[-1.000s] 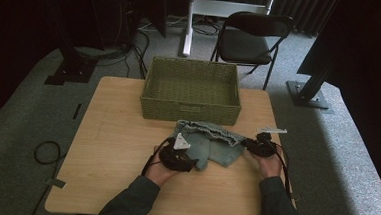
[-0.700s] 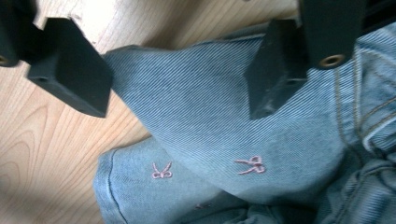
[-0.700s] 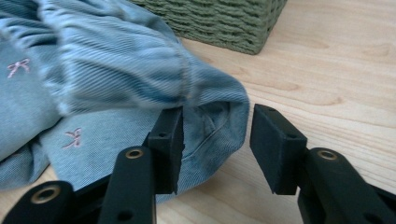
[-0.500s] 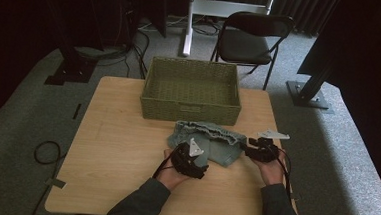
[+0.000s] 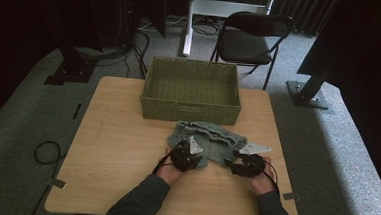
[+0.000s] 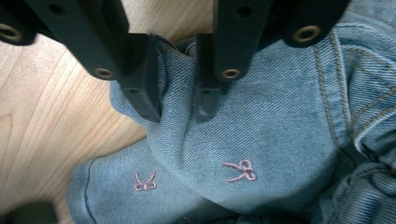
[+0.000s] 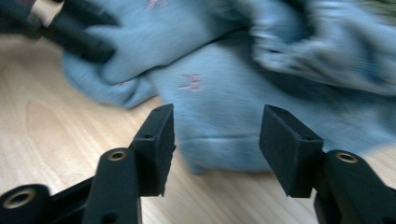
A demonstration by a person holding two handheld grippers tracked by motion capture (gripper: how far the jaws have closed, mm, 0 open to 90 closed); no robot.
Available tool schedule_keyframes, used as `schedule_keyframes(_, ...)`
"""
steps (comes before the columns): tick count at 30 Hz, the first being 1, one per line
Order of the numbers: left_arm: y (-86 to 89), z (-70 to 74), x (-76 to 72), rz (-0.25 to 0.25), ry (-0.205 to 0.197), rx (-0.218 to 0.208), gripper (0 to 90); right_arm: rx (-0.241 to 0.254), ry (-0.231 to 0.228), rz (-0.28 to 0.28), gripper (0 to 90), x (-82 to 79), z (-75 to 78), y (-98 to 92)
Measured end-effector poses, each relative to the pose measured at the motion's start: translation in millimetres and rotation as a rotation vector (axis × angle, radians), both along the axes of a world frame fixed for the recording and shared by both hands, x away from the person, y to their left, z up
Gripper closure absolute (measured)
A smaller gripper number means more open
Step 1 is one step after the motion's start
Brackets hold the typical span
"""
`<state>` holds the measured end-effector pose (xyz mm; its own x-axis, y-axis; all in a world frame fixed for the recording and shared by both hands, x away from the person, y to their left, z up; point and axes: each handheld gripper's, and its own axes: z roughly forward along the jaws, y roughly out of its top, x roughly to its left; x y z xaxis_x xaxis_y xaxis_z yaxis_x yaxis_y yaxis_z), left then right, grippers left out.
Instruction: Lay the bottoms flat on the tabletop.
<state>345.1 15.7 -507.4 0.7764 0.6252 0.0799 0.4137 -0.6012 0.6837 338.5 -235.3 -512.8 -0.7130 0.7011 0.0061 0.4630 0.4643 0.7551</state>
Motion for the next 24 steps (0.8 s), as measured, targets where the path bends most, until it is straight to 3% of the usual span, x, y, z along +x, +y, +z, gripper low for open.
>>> schedule_keyframes(2,3.7,3.5,2.1,-0.007,0.006,-0.018,78.5,-0.027,0.012,0.027,40.6,3.0,-4.8,7.8)
schedule_keyframes(6,10.0,12.7,2.4,-0.011,-0.023,-0.029,80.1,-0.089,0.026,0.031,40.9,9.9,-15.3,17.4)
schedule_keyframes(9,16.7,22.1,4.5,-0.001,-0.042,-0.040,81.2,-0.143,0.010,0.031,52.2,11.6,-19.5,20.5)
schedule_keyframes(14,31.1,32.9,10.8,0.041,-0.064,-0.065,81.8,-0.119,-0.022,0.043,79.8,9.2,-12.1,15.9)
schedule_keyframes(17,41.6,39.6,13.8,0.067,-0.080,-0.074,82.3,-0.094,-0.050,0.039,81.5,6.3,-3.4,10.7)
schedule_keyframes(24,76.7,53.7,16.3,0.136,-0.113,-0.102,82.8,0.023,-0.100,0.020,81.9,-0.7,21.9,-14.4)
